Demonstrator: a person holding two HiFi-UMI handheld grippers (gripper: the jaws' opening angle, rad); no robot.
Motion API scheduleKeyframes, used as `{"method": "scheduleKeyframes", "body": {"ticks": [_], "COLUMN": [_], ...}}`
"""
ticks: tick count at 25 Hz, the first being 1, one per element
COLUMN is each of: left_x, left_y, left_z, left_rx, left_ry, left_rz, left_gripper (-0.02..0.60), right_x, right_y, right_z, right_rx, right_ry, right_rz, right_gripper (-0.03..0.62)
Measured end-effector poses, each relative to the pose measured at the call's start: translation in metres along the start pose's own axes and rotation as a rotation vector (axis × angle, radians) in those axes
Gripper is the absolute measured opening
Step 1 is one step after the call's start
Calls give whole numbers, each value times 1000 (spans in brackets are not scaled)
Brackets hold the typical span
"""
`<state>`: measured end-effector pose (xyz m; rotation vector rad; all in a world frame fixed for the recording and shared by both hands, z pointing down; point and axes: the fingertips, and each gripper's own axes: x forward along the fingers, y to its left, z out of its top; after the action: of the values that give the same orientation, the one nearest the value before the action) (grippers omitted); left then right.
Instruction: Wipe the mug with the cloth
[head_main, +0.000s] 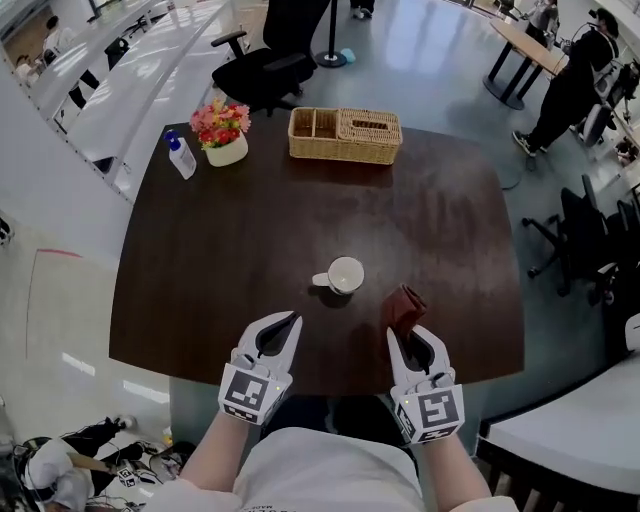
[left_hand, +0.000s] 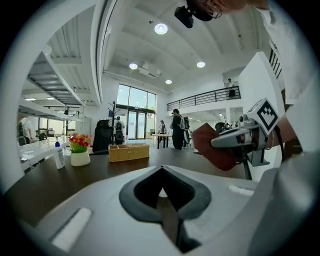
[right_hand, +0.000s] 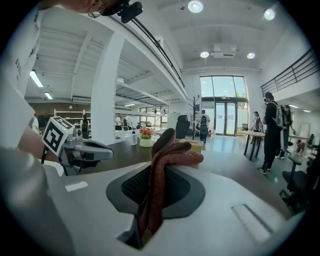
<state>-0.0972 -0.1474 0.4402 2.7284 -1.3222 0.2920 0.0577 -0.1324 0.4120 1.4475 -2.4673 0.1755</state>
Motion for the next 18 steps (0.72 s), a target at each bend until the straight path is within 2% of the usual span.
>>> {"method": "scheduleKeyframes", "body": {"ticks": [6,10,12,14,18], "left_x": [49,71,84,99,116], "left_y": [14,19,21,24,20], "left_z": [-40,-66,-80,-92,-101], "left_rx": [30,37,67,116,179], "left_ry": [106,167,193,209,204], "left_rz": [-52,-110,-165,-234,-361], "left_gripper": [4,90,131,141,141], "right_x": [44,61,70,81,91], "right_y": [-3,17,30,41,61], "right_z": [-19,-34,-37,-44,-73], "right_rx": [8,34,60,54,-45], "right_ry": [46,79,70,65,114], "right_rz": [131,275,347,420,572], "right_gripper": [78,78,78,78,78]}}
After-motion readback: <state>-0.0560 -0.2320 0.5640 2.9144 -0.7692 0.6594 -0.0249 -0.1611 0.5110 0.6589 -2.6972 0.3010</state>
